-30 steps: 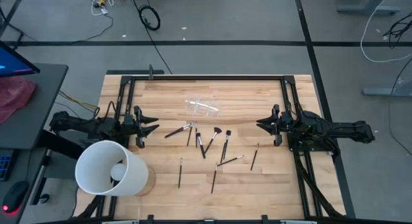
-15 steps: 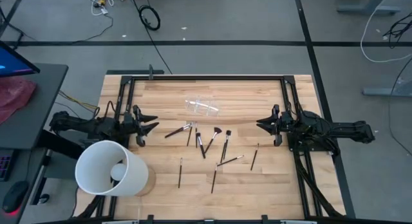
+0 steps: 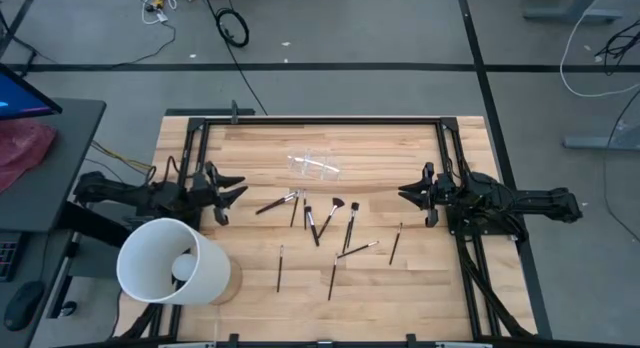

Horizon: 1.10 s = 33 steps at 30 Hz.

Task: Put items in baskets/containers
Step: Put the black eyeshadow brush into the transparent organizer

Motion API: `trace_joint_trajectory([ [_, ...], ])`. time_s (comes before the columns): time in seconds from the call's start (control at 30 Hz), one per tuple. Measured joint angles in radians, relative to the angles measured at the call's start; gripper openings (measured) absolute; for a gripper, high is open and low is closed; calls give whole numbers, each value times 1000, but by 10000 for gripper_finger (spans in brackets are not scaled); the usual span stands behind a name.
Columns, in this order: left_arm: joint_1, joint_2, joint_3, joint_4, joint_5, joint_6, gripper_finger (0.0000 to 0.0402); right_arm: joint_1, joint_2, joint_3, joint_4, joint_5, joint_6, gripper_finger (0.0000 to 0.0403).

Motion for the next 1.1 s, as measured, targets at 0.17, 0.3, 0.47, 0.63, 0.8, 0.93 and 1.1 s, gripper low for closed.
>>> trace_joint_trajectory([
  [0.17,63,111,0,50,24,-68,135,0,0,0,0,0,0,73],
  [0.3,111,227,0,50,44,-146,135,0,0,0,0,0,0,73],
  [0.47,153,389,0,119,57,-177,135,0,0,0,0,0,0,73],
  [0.63,182,559,0,255,58,-179,135,0,0,0,0,0,0,73],
  [0.8,195,726,0,354,59,-184,135,0,0,0,0,0,0,73],
  [0.93,194,846,0,445,73,-184,135,0,0,0,0,0,0,73],
  [1.1,194,977,0,568,112,-189,135,0,0,0,0,0,0,73],
])
